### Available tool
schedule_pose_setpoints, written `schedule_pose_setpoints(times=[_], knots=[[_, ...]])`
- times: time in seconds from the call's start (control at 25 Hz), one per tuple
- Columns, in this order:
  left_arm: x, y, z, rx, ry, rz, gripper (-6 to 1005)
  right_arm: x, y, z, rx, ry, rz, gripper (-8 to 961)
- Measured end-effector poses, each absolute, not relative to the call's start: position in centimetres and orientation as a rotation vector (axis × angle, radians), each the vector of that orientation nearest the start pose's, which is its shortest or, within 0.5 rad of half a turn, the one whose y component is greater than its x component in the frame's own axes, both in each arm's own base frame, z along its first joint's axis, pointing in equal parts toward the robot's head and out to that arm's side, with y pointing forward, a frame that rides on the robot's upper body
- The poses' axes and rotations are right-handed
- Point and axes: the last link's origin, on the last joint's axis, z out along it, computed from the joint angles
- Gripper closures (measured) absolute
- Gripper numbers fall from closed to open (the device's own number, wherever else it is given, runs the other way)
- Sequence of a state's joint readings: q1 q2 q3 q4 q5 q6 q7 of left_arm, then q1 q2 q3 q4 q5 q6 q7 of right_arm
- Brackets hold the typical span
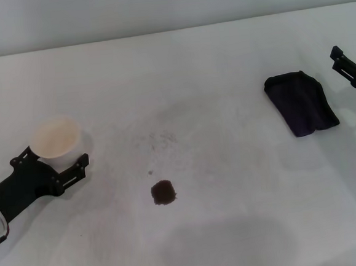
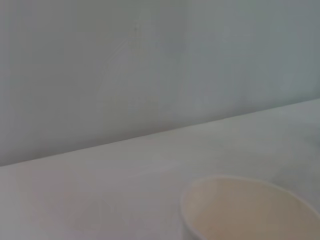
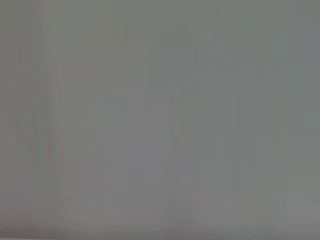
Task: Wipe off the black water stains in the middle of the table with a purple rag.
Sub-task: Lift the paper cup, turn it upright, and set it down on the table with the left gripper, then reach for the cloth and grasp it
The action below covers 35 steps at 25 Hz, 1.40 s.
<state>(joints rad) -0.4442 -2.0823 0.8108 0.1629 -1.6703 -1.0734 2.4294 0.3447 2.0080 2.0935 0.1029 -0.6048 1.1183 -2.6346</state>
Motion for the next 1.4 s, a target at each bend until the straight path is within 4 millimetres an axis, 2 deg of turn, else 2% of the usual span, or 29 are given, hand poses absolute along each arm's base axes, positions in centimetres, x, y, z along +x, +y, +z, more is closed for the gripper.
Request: schedule_pose_setpoints(times=[0.32, 0.56, 1.0, 1.16, 1.4], knots=[[-34.3, 29.3, -6.6, -2.292, -0.646, -0.516, 131, 39.0, 30.2, 2.4, -1.675, 0.711, 0.623, 96], [-34.8, 27.6, -7.4, -2.300, -0.632, -0.512, 124, 38.8, 30.2, 2.3, -1.701, 0.683, 0.613, 96], [-36.1, 24.8, -7.4, -2.243, -0.660, -0.527, 125, 38.5, 30.1, 2.3, -1.736, 0.660, 0.621, 96], [-36.8, 23.6, -6.6, -2.168, -0.652, -0.544, 125, 38.2, 30.1, 2.3, -1.751, 0.646, 0.631, 97], [-36.8, 22.1, -4.0, -2.003, -0.607, -0.682, 125, 38.3, 29.3, 2.6, -1.750, 0.643, 0.662, 97]])
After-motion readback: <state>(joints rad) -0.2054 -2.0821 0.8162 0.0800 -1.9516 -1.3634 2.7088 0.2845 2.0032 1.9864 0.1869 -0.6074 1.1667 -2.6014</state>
